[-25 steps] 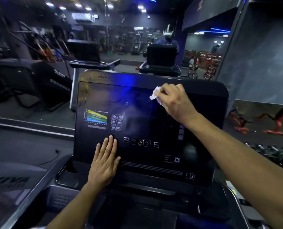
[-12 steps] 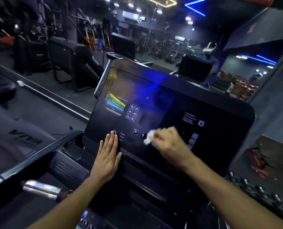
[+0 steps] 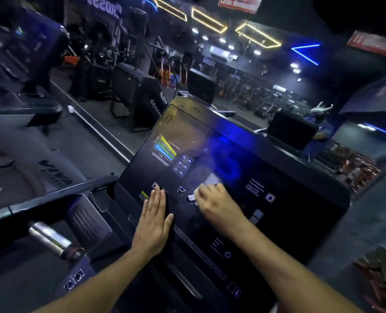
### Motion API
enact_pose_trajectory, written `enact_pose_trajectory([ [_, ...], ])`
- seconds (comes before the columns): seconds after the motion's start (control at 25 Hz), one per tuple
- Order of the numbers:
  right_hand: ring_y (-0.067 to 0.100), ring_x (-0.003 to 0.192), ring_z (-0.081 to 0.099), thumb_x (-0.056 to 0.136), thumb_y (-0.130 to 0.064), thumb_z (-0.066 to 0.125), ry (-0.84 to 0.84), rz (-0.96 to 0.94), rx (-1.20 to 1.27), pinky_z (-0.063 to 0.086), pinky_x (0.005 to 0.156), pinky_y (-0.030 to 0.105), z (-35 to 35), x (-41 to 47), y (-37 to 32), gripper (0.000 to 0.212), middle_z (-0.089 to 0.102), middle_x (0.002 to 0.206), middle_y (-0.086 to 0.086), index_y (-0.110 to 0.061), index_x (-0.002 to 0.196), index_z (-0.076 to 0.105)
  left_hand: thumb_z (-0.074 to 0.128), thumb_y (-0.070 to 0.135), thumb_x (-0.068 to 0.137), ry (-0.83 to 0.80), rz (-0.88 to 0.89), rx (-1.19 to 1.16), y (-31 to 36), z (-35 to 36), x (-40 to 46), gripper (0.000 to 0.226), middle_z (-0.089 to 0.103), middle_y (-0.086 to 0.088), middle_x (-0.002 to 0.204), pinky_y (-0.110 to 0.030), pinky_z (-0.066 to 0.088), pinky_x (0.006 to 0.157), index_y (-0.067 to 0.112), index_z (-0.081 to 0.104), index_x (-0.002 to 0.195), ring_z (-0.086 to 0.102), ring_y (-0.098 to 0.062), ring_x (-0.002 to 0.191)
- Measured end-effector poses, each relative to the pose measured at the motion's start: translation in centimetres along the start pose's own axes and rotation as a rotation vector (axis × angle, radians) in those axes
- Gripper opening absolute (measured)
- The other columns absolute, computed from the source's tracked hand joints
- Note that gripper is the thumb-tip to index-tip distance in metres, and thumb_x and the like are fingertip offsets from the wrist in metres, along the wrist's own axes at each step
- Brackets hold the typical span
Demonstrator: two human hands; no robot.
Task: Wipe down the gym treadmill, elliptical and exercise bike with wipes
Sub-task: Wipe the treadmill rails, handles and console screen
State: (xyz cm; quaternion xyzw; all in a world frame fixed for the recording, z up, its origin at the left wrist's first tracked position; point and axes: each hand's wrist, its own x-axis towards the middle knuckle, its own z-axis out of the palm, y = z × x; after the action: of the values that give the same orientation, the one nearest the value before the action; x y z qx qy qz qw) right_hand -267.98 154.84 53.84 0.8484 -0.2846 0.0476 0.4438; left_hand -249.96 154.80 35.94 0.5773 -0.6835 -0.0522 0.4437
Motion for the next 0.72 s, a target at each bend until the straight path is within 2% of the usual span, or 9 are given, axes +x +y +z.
enact_pose_trajectory([
  [0.12, 0.023, 0.065, 0.051, 0.087, -0.011, 0.039, 0.015, -0.031, -0.023, 0.039, 0.059, 0.037, 0.0, 0.7, 1.6, 0.028, 0.055, 0.081, 0.003, -0.016, 0.086, 0.066, 0.023, 0.045, 0.107, -0.01, -0.004, 0.011, 0.4, -0.1, 0.0, 0.068, -0.011, 0.002, 0.171, -0.036, -0.001, 0.126, 0.014, 0.0, 0.163, -0.005, -0.017, 0.157],
  [0.24, 0.025, 0.065, 0.052, 0.085, -0.009, 0.051, 0.088, 0.173, -0.156, 0.036, 0.06, 0.037, -0.6, 3.1, 8.0, 0.016, 0.056, 0.081, 0.005, -0.015, 0.087, 0.066, 0.015, 0.05, 0.107, -0.026, 0.008, 0.022, 0.1, -0.1, -0.2, 0.068, -0.011, 0.001, 0.171, -0.035, -0.003, 0.126, 0.015, -0.002, 0.163, -0.006, -0.017, 0.157],
  [0.32, 0.028, 0.069, 0.051, 0.084, -0.004, 0.064, 0.1, 0.312, -0.119, 0.031, 0.065, 0.04, -0.8, 4.0, 11.0, 0.011, 0.054, 0.087, 0.008, -0.013, 0.092, 0.062, 0.012, 0.051, 0.107, -0.023, 0.008, 0.022, 0.1, -0.1, -0.1, 0.068, -0.011, 0.001, 0.171, -0.035, -0.004, 0.126, 0.014, -0.002, 0.163, -0.006, -0.018, 0.157],
  [0.4, 0.029, 0.071, 0.05, 0.085, -0.003, 0.06, 0.137, 0.392, -0.074, 0.031, 0.066, 0.04, -0.5, 4.4, 10.6, 0.013, 0.054, 0.089, 0.009, -0.011, 0.094, 0.061, 0.012, 0.051, 0.107, -0.019, 0.009, 0.023, 0.3, -0.1, -0.1, 0.068, -0.011, 0.0, 0.171, -0.034, -0.004, 0.126, 0.013, -0.001, 0.163, -0.006, -0.018, 0.157],
  [0.48, 0.026, 0.07, 0.05, 0.087, -0.01, 0.056, 0.137, 0.309, -0.093, 0.034, 0.064, 0.039, 0.3, 4.4, 6.8, 0.011, 0.053, 0.087, 0.008, -0.012, 0.095, 0.062, 0.013, 0.05, 0.107, -0.009, 0.011, 0.028, 0.3, 0.0, -0.2, 0.068, -0.011, 0.0, 0.171, -0.035, -0.003, 0.126, 0.013, -0.001, 0.163, -0.006, -0.018, 0.157],
  [0.6, 0.023, 0.069, 0.051, 0.09, -0.016, 0.052, 0.035, 0.087, -0.006, 0.038, 0.061, 0.037, 1.6, 3.1, -0.2, 0.013, 0.054, 0.084, 0.004, -0.015, 0.091, 0.064, 0.017, 0.048, 0.107, -0.036, 0.004, 0.022, 0.3, -0.2, -0.2, 0.068, -0.012, 0.0, 0.171, -0.037, -0.001, 0.126, 0.012, 0.0, 0.163, -0.005, -0.018, 0.158],
  [0.72, 0.023, 0.071, 0.052, 0.084, -0.016, 0.055, 0.009, 0.017, 0.082, 0.04, 0.063, 0.038, 1.6, 3.2, -0.6, 0.011, 0.054, 0.085, 0.002, -0.018, 0.09, 0.064, 0.016, 0.049, 0.107, -0.044, 0.004, 0.026, 0.2, -0.4, -0.1, 0.068, -0.015, 0.002, 0.17, -0.038, -0.001, 0.126, 0.013, -0.002, 0.162, -0.007, -0.017, 0.157],
])
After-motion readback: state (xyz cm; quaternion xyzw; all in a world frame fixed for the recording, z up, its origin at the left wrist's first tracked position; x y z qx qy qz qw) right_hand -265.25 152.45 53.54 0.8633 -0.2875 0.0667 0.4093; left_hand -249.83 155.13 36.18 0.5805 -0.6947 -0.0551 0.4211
